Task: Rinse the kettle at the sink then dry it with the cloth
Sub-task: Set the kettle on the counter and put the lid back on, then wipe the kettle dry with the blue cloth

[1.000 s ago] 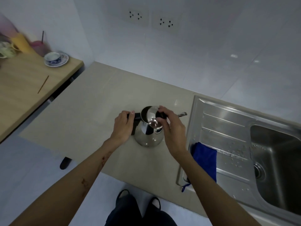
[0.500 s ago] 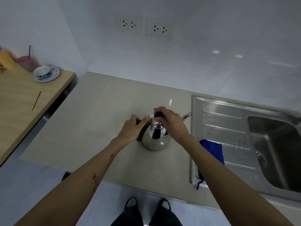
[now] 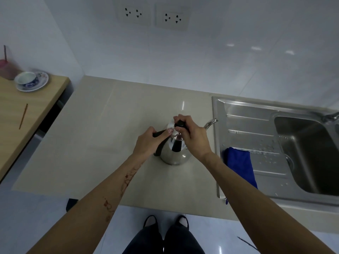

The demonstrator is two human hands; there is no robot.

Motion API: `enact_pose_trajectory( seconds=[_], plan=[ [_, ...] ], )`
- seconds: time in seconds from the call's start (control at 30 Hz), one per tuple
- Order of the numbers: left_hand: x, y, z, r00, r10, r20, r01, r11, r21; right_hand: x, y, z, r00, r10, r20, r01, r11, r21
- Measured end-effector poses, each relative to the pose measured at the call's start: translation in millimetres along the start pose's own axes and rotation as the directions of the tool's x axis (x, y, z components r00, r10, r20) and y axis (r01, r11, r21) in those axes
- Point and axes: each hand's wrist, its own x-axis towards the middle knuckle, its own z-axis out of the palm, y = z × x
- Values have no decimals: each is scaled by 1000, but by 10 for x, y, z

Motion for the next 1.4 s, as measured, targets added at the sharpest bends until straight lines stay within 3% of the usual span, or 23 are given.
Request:
enact_pose_trajectory(
  seconds=[0.37, 0.67, 1.0, 1.1, 1.17, 1.27, 1.33, 1.4],
  plan=[
    [-56, 39, -15, 999, -44, 12, 44, 999, 4, 83, -28, -105, 997, 22, 78, -19, 999, -46],
    [-20, 23, 19, 998, -57, -27, 56, 998, -42, 36, 44, -14, 1000, 15, -17, -15, 1000, -9],
    [-20, 34, 29, 999, -44, -31, 44, 999, -30, -1, 70, 67, 1000, 19, -18, -18, 998, 55],
    [-12, -13, 53, 996, -40, -80, 36, 998, -43, -47, 0, 76, 992, 89, 87, -93, 995, 42],
    [-16, -86, 132, 981, 31, -194, -33, 999, -7, -212, 2, 2, 991, 88, 100, -90, 996, 18],
    [-123, -224, 303, 899, 248, -361, -231, 969, 89, -657, 203, -156, 986, 79, -147, -76, 997, 31],
    [-253, -284, 415, 829, 414, -376, -378, 910, 170, -980, 505, -246, 947, 181, -264, -188, 982, -1],
    [-353, -342, 523, 771, 554, -315, -478, 830, 288, -1232, 885, -346, 898, 331, -289, -373, 922, -104]
  ],
)
